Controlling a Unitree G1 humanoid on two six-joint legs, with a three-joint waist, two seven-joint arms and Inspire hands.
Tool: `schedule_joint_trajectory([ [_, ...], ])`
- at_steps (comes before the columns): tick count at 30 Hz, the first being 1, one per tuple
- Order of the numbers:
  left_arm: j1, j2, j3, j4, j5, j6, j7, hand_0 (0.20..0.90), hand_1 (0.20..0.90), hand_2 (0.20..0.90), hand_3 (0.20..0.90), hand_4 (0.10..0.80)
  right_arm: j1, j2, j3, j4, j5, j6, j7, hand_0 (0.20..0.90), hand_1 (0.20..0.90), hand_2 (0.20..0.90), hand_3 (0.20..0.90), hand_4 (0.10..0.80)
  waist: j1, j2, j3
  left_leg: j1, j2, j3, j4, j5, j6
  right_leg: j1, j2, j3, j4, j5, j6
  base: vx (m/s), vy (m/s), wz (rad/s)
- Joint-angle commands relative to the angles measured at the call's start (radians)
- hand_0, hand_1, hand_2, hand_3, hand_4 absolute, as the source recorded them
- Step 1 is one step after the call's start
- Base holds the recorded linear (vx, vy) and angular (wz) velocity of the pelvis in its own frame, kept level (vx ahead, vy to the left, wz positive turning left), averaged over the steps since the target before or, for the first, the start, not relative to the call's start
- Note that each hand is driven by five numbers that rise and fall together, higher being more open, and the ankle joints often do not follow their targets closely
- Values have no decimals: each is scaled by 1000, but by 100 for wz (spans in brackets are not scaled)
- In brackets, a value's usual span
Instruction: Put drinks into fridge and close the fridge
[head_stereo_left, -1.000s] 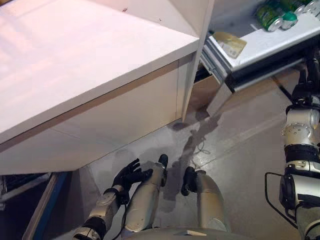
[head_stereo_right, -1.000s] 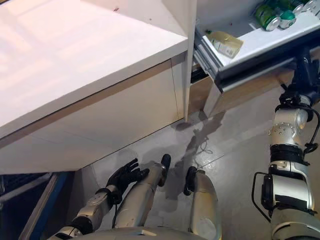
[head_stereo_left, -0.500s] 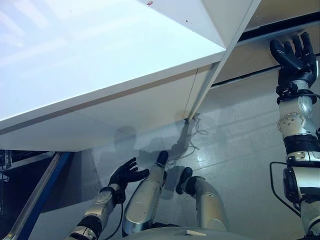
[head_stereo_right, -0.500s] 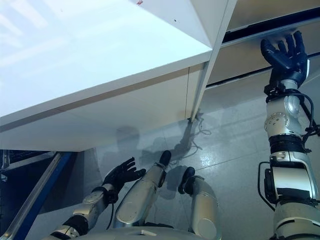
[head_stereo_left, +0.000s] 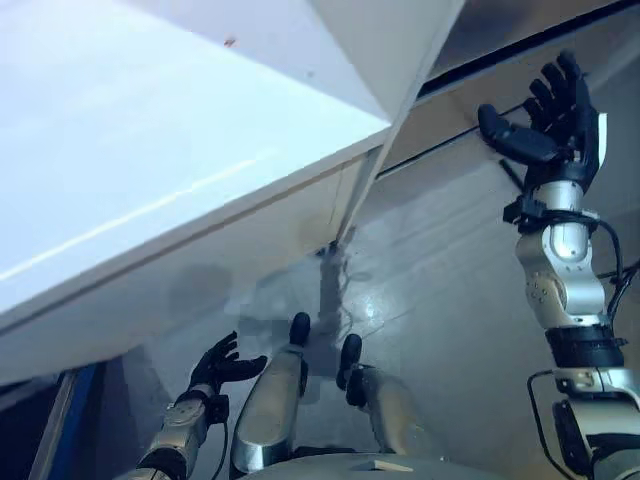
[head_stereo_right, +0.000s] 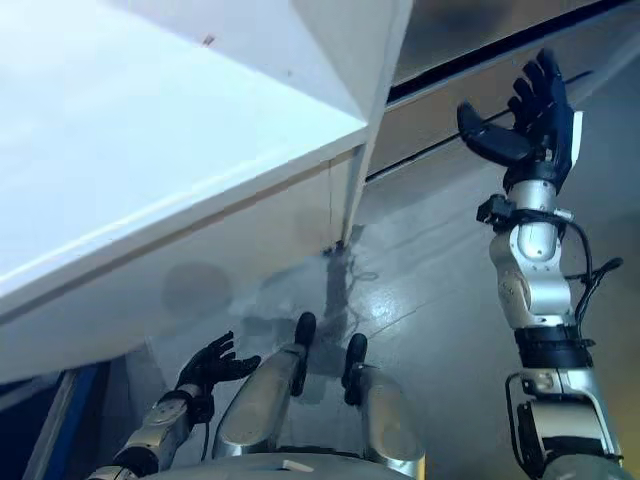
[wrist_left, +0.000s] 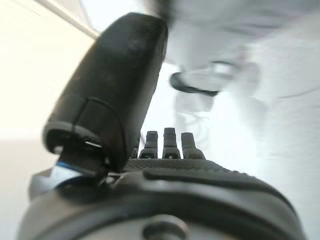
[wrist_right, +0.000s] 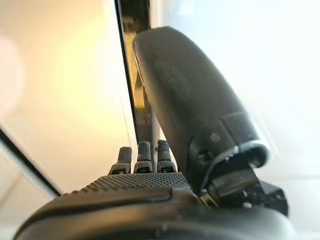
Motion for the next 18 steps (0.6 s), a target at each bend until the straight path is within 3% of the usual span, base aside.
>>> schedule_joint_trajectory([
  [1, 99, -18, -8, -10, 54, -44, -20, 900, 900, 900, 900, 800, 115, -11, -72, 37, 51, -80, 49, 900, 900, 900, 900, 800, -41, 21, -243, 122, 6, 77, -82, -66, 15, 74, -16, 62, -152, 109, 60, 64, 28, -25],
  [6, 118, -33, 0, 8, 73, -29, -41, 900, 900, 900, 900, 800, 268, 93, -71, 206, 130, -25, 98, 900, 900, 900, 900, 800, -69, 24, -303, 200, 8, 99, -149, -63, 11, 134, -5, 75, -224, 136, 69, 10, -30, -16],
  [10, 118, -37, 5, 48, 102, -12, -57, 900, 900, 900, 900, 800, 375, 199, -2, 421, 135, 26, 190, 900, 900, 900, 900, 800, -91, 26, -337, 255, 10, 111, -195, -57, 6, 174, 5, 73, -249, 140, 70, 18, -56, -7],
  [15, 92, -41, -7, 113, 120, -3, -80, 900, 900, 900, 900, 800, 391, 260, 35, 701, 124, 73, 316, 900, 900, 900, 900, 800, -88, 29, -348, 287, 11, 109, -216, -54, 4, 204, 12, 52, -251, 127, 66, 10, -36, -2],
  [18, 76, -53, -14, 167, 122, 3, -110, 900, 900, 900, 900, 800, 390, 280, 70, 886, 11, 82, 400, 900, 900, 900, 900, 800, -79, 33, -355, 298, 9, 100, -216, -56, 5, 222, 15, 38, -250, 117, 60, 13, -15, 3],
])
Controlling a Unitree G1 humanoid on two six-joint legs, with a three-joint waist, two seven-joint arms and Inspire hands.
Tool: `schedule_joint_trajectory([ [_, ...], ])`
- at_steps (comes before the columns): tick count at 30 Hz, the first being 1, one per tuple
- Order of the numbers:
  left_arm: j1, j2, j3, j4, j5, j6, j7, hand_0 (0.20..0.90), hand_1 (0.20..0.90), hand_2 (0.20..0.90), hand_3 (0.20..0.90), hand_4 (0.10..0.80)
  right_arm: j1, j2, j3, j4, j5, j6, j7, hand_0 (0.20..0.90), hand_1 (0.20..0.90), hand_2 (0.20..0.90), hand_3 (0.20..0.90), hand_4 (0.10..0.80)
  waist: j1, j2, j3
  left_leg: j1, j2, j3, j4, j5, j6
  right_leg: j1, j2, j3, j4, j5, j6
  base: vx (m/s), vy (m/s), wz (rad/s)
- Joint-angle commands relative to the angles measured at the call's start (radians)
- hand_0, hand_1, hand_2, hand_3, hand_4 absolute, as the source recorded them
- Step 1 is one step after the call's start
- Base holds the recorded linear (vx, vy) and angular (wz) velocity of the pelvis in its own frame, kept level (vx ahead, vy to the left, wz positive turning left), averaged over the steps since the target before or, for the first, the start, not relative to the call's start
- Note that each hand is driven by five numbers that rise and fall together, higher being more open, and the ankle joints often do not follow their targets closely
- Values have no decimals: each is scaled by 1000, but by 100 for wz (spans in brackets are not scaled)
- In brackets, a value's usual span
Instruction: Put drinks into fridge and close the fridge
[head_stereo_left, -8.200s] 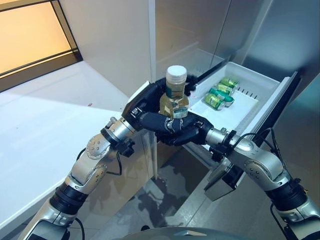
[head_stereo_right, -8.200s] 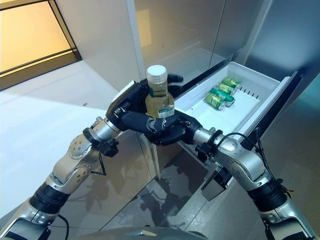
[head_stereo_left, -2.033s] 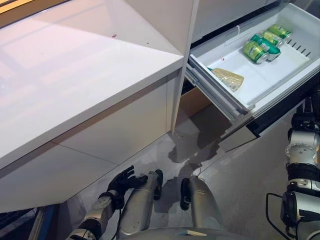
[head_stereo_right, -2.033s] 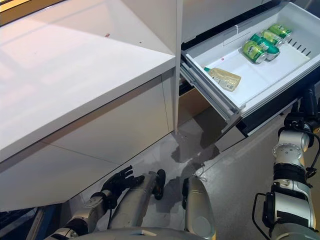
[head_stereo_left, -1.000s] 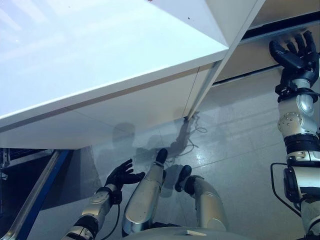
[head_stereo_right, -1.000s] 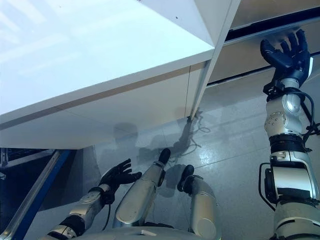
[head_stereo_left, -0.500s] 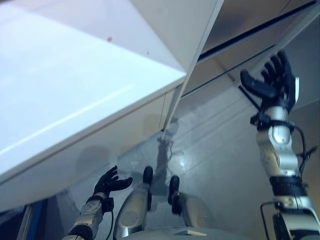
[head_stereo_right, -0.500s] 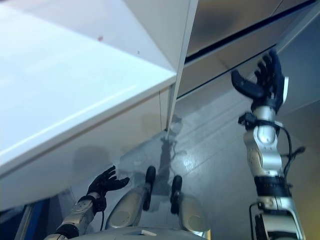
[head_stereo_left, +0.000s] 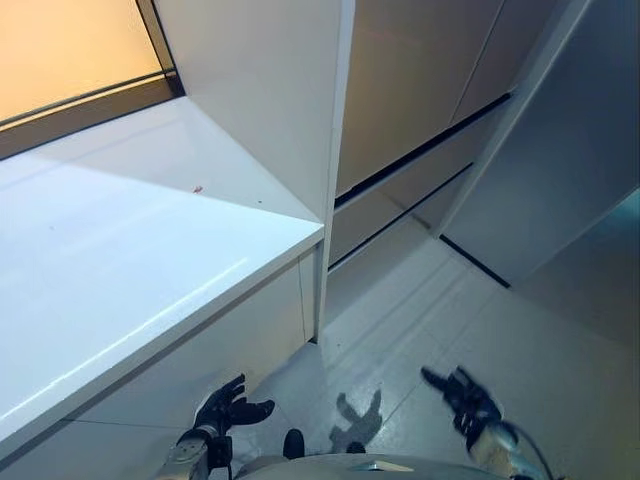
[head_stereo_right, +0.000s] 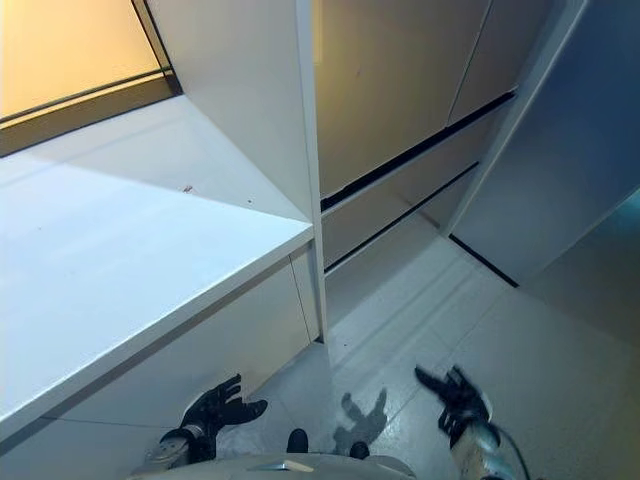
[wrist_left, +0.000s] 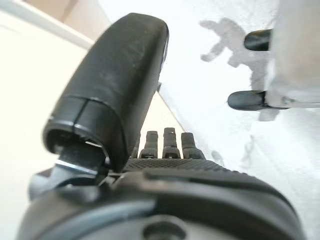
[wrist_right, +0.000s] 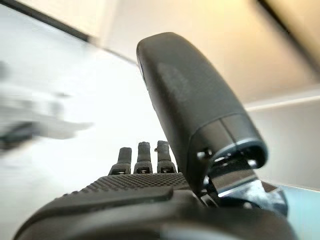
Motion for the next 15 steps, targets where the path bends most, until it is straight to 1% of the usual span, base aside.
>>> schedule_joint_trajectory([
  [1, -17, 8, -12, 64, 34, -24, -37, 900, 900, 900, 900, 800, -42, -41, 26, 32, -110, -63, 111, 900, 900, 900, 900, 800, 25, 8, -65, 13, 7, 53, 17, -80, -6, -75, -2, -4, 56, 54, 44, 0, 0, 0],
  [3, -21, 0, -10, 94, 25, -27, -46, 900, 900, 900, 900, 800, -46, -30, 51, 110, -157, -62, 138, 900, 900, 900, 900, 800, 29, 10, -65, 17, 5, 52, 20, -84, -4, -69, -1, -8, 58, 48, 41, 0, 0, 0],
  [4, -21, -1, -9, 98, 24, -28, -48, 900, 900, 900, 900, 800, -47, -29, 54, 120, -161, -60, 140, 900, 900, 900, 900, 800, 29, 10, -65, 18, 5, 52, 21, -84, -4, -68, -1, -8, 58, 48, 41, 0, 0, 0],
  [5, -23, -5, -4, 114, 12, -20, -58, 900, 900, 900, 900, 800, -50, -25, 67, 155, -189, -37, 131, 900, 900, 900, 900, 800, 30, 11, -66, 21, 4, 50, 22, -87, -2, -63, 1, -8, 58, 44, 39, 0, 0, 0],
  [7, -19, -13, 0, 127, 4, -16, -61, 900, 900, 900, 900, 800, -52, -18, 79, 189, -233, -44, 129, 900, 900, 900, 900, 800, 30, 14, -68, 27, 3, 48, 23, -90, 0, -57, 4, -5, 57, 42, 36, 12, 1, -2],
  [11, -14, -23, 0, 148, -2, -13, -79, 900, 900, 900, 900, 800, -56, -3, 134, 210, -330, -36, 190, 900, 900, 900, 900, 800, 28, 18, -70, 30, 2, 46, 30, -94, 3, -53, 6, 2, 69, 30, 33, 26, 7, -7],
  [13, -16, -20, -10, 143, -10, -2, -94, 900, 900, 900, 900, 800, -62, -2, 192, 189, -396, -27, 237, 900, 900, 900, 900, 800, 29, 18, -68, 27, 0, 43, 35, -94, 4, -55, 5, 3, 76, 26, 32, -4, 8, -4],
  [15, -21, -18, -16, 138, -10, 3, -103, 900, 900, 900, 900, 800, -68, -4, 217, 182, -415, -25, 257, 900, 900, 900, 900, 800, 32, 18, -68, 26, -1, 40, 36, -94, 4, -54, 5, 1, 77, 25, 31, 0, 0, 0],
])
